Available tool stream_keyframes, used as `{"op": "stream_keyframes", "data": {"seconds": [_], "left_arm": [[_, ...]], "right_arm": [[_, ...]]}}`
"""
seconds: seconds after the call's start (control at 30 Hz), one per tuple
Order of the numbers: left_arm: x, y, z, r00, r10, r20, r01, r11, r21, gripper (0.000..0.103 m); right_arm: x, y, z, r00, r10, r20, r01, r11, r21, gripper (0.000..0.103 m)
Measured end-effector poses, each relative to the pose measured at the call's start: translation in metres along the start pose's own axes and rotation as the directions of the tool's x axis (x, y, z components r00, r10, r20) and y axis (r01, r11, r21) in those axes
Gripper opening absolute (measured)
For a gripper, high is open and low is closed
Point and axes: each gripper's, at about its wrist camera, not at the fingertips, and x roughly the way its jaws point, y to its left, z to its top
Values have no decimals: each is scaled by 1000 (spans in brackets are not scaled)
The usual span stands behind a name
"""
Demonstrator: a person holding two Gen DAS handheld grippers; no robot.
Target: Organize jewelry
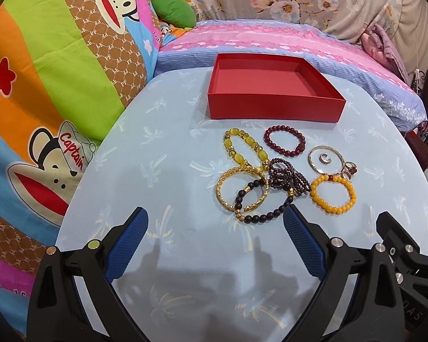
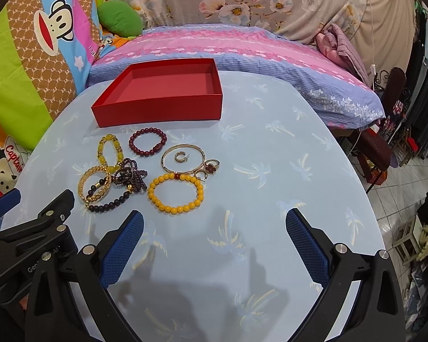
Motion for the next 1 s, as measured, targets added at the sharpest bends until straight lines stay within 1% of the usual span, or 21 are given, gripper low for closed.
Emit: {"op": "stream_keyframes", "data": {"seconds": [0.47, 1.0], "left_arm": [[-2, 0, -1, 1000, 7, 25, -7, 1000, -7, 91], [2, 1, -4, 1000, -1, 4, 2, 1000, -15, 91]], "right_arm": [[0, 0, 0, 1000, 2, -1, -2, 1000, 1, 96], [-1, 3, -1, 1000, -2, -4, 2, 1000, 0, 96]]}}
